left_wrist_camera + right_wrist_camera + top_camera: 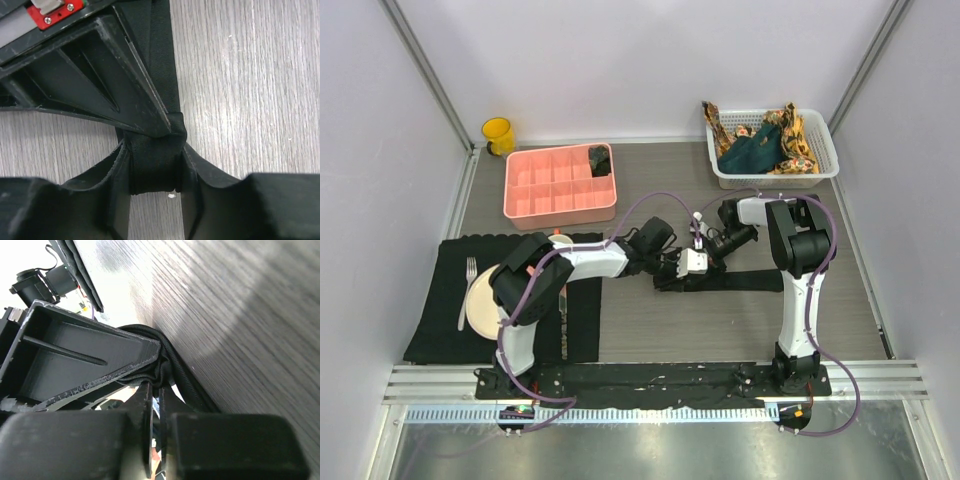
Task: Roll the ties
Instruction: Roll the tie at the center of the board.
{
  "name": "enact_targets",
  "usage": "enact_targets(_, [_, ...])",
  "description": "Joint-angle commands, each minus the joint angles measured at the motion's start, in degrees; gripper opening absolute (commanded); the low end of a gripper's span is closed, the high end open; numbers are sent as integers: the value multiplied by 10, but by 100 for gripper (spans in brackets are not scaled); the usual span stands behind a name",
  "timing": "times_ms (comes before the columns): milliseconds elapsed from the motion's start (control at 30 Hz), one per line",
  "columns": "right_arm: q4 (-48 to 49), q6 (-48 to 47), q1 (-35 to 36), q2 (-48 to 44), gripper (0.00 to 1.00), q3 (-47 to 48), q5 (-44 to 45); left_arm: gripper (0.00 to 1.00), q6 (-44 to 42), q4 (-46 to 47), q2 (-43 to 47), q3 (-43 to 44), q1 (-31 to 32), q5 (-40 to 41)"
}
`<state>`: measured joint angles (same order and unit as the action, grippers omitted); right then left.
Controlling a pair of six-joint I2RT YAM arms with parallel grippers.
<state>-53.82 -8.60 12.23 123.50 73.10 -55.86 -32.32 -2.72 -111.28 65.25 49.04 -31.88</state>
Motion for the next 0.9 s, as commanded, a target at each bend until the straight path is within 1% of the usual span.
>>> enact_targets(0, [4,17,-1,-16,13,11,21,27,3,-54,0,-7,4,17])
enact_targets(33, [1,19,-4,-28,20,13,19,25,9,-57,-1,-7,4,22])
enact_targets(100, [0,22,-7,-44,28,13,26,22,28,-64,-4,-3,3,37])
enact_targets(133, [0,23,-12,-63,34,13,27,20,33,-64,-6,-2,4,41])
enact_targets(167, [0,24,-14,-71,36,13,29,17,39,-65,-9,0,3,46])
enact_targets(267, [2,28,-13,-96,44,6,33,16,59,-69,-16,9,3,60])
enact_targets(333, [3,33,-12,-98,44,-1,27,15,72,-69,-19,12,3,71])
enact_targets(500, [11,24,1,-72,43,-9,36,16,90,-67,-28,22,3,71])
enact_targets(600, [12,6,2,-51,41,-11,56,16,90,-70,-29,26,2,70])
enact_targets(700, [24,1,3,-36,35,-10,83,16,90,-75,-31,29,-1,64])
enact_targets(733, [30,4,2,-33,31,-9,95,17,91,-75,-31,29,-2,60])
enact_targets(767, [41,6,2,-28,29,-8,104,18,89,-75,-30,27,-3,59])
enact_targets(800, [46,14,2,-26,25,-7,123,20,88,-76,-29,27,-3,59])
enact_targets(833, [50,17,2,-18,19,-6,132,31,89,-75,-28,27,-3,57])
enact_targets(867, [56,18,3,-15,17,-5,139,37,92,-70,-23,24,-7,51])
